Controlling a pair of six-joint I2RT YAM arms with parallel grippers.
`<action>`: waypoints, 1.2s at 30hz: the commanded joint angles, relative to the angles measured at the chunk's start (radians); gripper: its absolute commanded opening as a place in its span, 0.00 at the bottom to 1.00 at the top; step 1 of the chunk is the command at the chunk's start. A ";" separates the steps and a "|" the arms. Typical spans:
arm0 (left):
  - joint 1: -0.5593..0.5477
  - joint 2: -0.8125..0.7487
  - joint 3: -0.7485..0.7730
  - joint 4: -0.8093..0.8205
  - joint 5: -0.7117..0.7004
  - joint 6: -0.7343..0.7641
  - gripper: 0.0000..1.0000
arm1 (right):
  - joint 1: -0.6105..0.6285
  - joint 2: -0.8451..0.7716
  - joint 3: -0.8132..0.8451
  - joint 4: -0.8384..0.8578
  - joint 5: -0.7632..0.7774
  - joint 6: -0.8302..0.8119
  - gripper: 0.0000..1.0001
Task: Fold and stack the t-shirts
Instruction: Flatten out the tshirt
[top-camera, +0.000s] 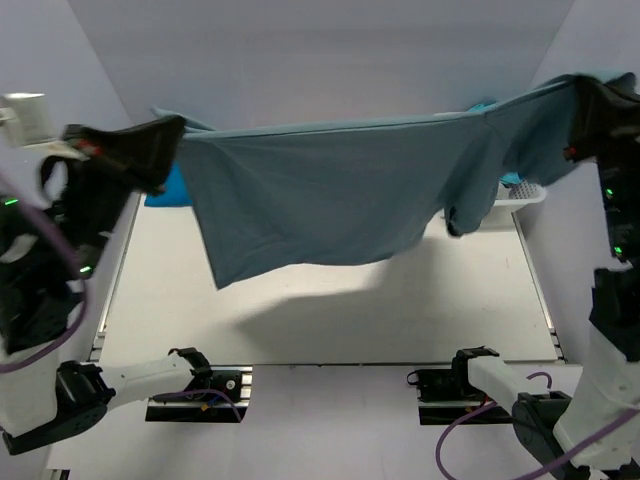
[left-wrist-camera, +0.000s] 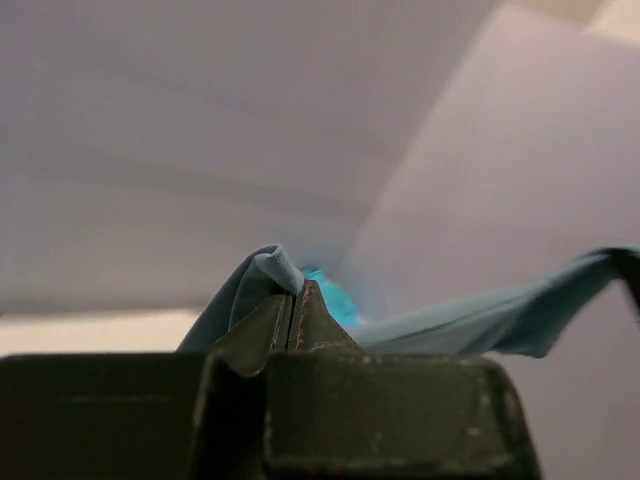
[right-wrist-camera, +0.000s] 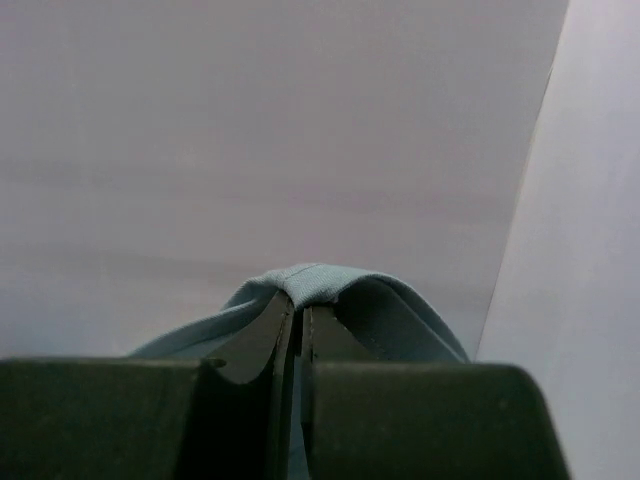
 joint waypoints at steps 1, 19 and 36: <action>0.014 -0.040 0.126 0.014 0.235 0.032 0.00 | -0.003 -0.061 0.061 0.117 0.006 -0.059 0.00; 0.014 -0.035 0.114 0.038 0.179 0.021 0.00 | -0.001 -0.029 -0.044 0.358 -0.028 -0.110 0.00; 0.236 0.484 -0.449 0.226 -0.662 -0.154 0.00 | 0.031 0.480 -0.642 0.585 -0.464 0.083 0.00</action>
